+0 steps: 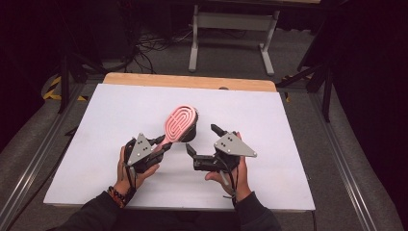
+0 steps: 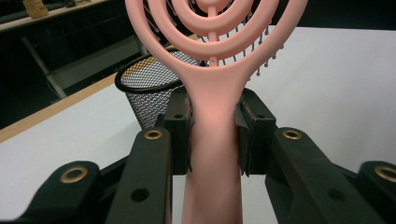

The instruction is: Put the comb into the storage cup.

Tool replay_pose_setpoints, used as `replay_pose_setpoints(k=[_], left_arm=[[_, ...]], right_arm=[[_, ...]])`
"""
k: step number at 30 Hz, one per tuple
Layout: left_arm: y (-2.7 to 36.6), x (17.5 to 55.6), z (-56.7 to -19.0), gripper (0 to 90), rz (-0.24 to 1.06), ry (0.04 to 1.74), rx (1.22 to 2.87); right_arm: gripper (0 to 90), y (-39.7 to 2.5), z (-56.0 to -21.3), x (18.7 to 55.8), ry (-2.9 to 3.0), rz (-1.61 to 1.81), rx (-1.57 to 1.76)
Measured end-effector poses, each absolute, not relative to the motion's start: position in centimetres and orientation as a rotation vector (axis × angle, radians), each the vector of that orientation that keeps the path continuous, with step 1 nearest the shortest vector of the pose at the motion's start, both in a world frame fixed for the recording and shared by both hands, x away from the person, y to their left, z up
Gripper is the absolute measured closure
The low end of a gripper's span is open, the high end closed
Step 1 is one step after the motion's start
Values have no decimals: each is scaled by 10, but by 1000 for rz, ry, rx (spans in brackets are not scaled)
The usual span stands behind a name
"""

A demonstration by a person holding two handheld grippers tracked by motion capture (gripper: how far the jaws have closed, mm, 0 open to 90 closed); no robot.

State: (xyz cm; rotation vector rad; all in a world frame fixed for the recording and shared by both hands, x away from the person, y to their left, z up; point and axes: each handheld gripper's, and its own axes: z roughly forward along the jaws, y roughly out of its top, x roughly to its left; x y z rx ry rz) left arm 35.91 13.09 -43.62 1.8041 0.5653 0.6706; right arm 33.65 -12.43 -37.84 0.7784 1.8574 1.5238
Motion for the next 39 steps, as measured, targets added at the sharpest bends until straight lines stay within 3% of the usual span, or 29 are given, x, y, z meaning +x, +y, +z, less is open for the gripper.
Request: replay_pose_setpoints(k=[27,33,34,39], left_arm=[[107,337,-449,698,758,518,1766],[100,336,-455,698,748,506,1800],[100,338,-456,699,736,515,1809],[99,339,-457,699,735,512,1827]], right_arm=[[85,-102,-381,354,1846,1683,973],[173,-98,-384,352,1837,1683,962],[246,-99,-385,351,1819,1699,980],[354,-101,-387,351,1793,1730,1007]])
